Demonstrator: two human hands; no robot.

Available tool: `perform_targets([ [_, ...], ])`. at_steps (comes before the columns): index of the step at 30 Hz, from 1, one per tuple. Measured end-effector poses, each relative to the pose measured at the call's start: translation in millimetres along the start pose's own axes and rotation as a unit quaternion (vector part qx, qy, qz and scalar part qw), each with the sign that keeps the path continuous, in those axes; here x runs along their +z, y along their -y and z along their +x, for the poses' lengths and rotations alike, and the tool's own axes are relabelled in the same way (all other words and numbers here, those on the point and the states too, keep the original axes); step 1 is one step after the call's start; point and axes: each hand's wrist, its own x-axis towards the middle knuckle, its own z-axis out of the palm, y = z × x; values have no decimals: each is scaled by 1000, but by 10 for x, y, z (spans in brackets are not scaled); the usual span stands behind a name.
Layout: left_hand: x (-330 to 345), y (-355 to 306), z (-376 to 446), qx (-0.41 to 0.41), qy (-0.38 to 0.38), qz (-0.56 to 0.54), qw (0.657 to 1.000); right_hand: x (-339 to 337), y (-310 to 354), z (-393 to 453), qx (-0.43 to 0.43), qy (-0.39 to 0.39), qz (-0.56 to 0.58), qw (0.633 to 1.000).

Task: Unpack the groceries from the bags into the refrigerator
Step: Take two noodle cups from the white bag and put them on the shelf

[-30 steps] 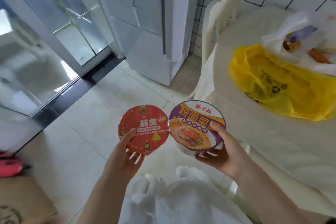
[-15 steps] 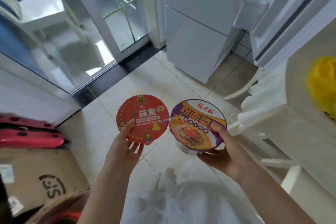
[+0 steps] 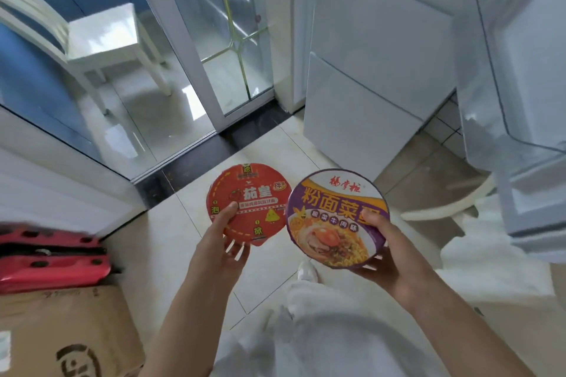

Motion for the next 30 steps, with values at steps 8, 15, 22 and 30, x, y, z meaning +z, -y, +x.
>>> perform_targets([
  [8,938,-802,360,36,50,5,998,456,1092,593,-61,30,51,996],
  [15,1879,-1666,804,74,130,68,986,889,1898,925,-137,50,144,979],
  [22,2838,-2657,959,112,266,142,947,1447,2764,1028,-224,37,232,946],
  [30,3995,-3528,778,178,405,234,866,1766,3695,903,-325,11,258,910],
])
